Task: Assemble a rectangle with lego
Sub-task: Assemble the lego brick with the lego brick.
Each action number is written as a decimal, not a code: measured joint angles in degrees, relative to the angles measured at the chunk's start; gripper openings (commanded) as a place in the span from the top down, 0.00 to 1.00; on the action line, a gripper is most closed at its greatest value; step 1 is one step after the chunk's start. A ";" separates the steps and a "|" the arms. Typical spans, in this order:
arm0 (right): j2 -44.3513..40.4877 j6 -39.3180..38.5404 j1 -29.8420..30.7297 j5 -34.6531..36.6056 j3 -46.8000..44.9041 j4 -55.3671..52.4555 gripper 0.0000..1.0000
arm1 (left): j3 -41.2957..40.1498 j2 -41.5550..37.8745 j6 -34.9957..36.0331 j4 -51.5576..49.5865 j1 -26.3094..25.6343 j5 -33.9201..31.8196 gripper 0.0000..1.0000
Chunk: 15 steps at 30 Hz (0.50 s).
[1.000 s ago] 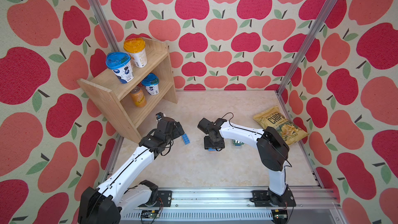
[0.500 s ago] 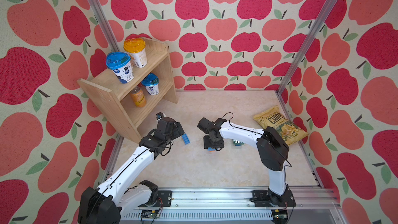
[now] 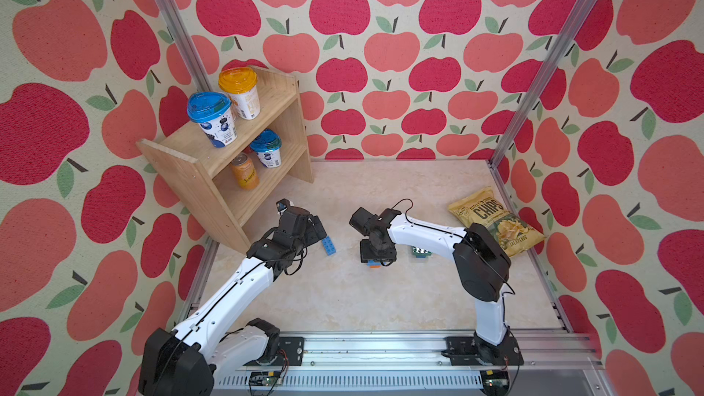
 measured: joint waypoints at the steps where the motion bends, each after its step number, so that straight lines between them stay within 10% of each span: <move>1: 0.02 0.00 0.00 0.04 0.04 -0.07 0.39 | 0.00 0.02 0.00 0.02 -0.02 0.00 0.03; 15: 1.33 0.46 0.76 0.92 1.66 -1.62 0.52 | 0.00 0.09 0.00 0.00 -0.02 0.00 0.03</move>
